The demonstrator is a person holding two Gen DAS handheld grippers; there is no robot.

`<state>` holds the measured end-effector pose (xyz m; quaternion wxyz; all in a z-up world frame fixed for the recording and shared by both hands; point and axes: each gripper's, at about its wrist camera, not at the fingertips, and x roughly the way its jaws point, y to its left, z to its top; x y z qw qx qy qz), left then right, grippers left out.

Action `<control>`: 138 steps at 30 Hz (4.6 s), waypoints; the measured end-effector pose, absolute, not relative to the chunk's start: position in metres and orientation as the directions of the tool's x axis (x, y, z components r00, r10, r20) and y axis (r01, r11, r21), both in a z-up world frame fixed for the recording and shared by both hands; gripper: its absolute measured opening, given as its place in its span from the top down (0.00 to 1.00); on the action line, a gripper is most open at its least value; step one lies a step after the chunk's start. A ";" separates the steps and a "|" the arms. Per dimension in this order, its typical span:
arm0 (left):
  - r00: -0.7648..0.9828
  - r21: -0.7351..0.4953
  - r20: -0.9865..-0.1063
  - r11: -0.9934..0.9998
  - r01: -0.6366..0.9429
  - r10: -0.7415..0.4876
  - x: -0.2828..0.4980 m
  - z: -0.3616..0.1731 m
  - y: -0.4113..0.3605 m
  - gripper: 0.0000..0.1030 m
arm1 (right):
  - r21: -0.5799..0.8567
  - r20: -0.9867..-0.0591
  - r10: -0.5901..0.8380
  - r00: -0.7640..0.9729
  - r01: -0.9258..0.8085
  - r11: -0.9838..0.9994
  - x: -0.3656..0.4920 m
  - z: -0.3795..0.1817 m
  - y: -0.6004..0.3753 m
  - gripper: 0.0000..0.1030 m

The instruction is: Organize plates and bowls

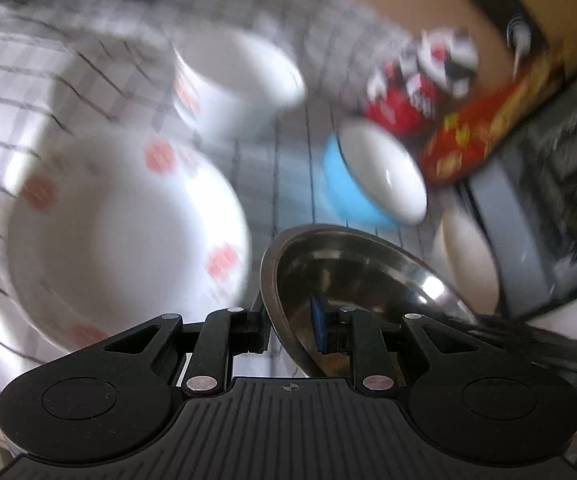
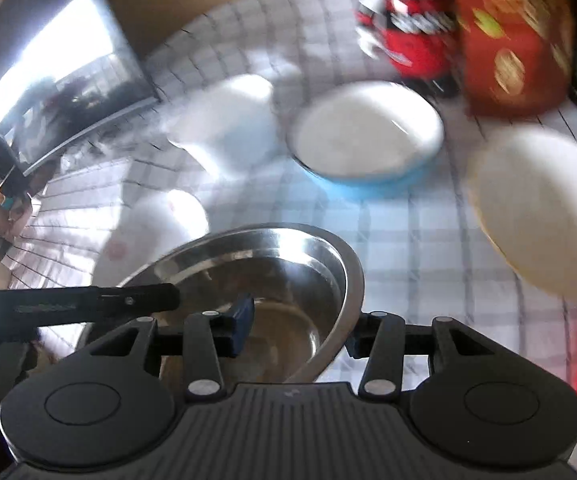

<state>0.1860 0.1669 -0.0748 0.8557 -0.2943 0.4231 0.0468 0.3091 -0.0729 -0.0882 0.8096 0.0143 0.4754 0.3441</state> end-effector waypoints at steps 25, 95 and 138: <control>0.564 -0.332 -0.824 0.859 -0.390 -0.062 0.177 -0.101 0.309 0.74 | 0.294 -0.791 0.546 0.277 -0.610 0.736 0.289 -0.128 0.099 0.56; 0.542 -0.621 -0.676 0.781 -0.057 -0.499 0.322 -0.078 0.114 0.61 | -0.004 -0.780 0.084 0.620 -0.140 0.990 0.345 -0.053 -0.196 0.34; 0.504 -0.417 -0.836 0.849 -0.325 -0.217 0.255 -0.112 0.083 0.76 | 0.352 -0.855 0.498 0.143 -0.546 0.760 0.367 -0.116 -0.155 0.53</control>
